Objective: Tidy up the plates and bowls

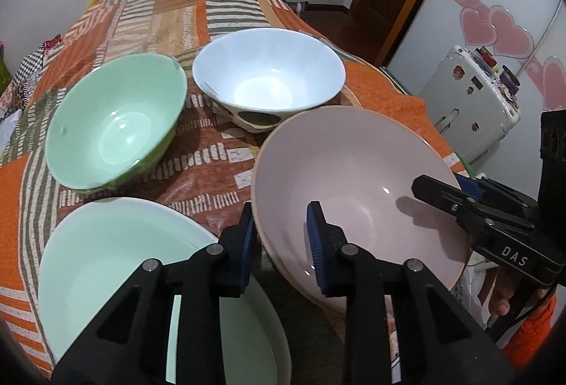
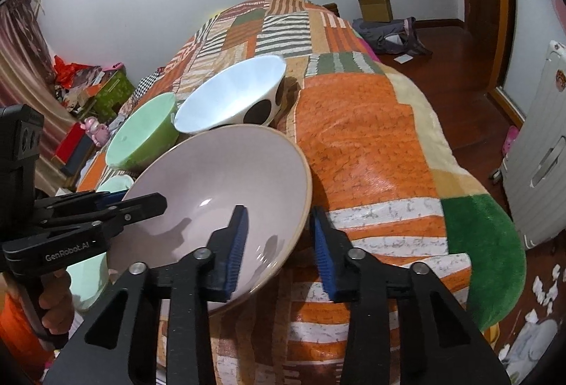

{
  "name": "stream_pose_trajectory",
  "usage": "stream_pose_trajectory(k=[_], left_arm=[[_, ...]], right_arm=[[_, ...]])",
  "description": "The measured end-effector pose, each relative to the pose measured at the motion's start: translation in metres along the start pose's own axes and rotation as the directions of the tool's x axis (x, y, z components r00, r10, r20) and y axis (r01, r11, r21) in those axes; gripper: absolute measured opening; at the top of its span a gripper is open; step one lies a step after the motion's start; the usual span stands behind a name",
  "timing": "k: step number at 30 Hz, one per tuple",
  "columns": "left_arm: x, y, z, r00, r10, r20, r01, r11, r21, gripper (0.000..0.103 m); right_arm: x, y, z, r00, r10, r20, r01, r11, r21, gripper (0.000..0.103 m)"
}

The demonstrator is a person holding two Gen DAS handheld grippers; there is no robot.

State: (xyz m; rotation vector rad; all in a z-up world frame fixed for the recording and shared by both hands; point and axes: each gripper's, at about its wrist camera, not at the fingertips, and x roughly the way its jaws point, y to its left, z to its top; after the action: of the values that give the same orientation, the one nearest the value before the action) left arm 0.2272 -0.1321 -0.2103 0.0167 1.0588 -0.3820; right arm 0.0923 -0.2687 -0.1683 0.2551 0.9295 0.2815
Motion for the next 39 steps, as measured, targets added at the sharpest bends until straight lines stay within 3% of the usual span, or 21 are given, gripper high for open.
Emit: stream_pose_trajectory(k=[20, 39], left_arm=[[-0.028, -0.004, -0.010, 0.999, 0.007, 0.047, -0.007, 1.000, 0.002, 0.028], [-0.097, 0.034, -0.030, 0.985, 0.031, 0.168, -0.021, 0.998, -0.060, 0.027]], right_arm=[[-0.017, 0.017, 0.004, 0.999, -0.024, 0.039, 0.023, 1.000, 0.017, 0.029], [-0.026, 0.081, 0.019, 0.995, 0.018, 0.099, -0.009, 0.996, -0.089, 0.029]])
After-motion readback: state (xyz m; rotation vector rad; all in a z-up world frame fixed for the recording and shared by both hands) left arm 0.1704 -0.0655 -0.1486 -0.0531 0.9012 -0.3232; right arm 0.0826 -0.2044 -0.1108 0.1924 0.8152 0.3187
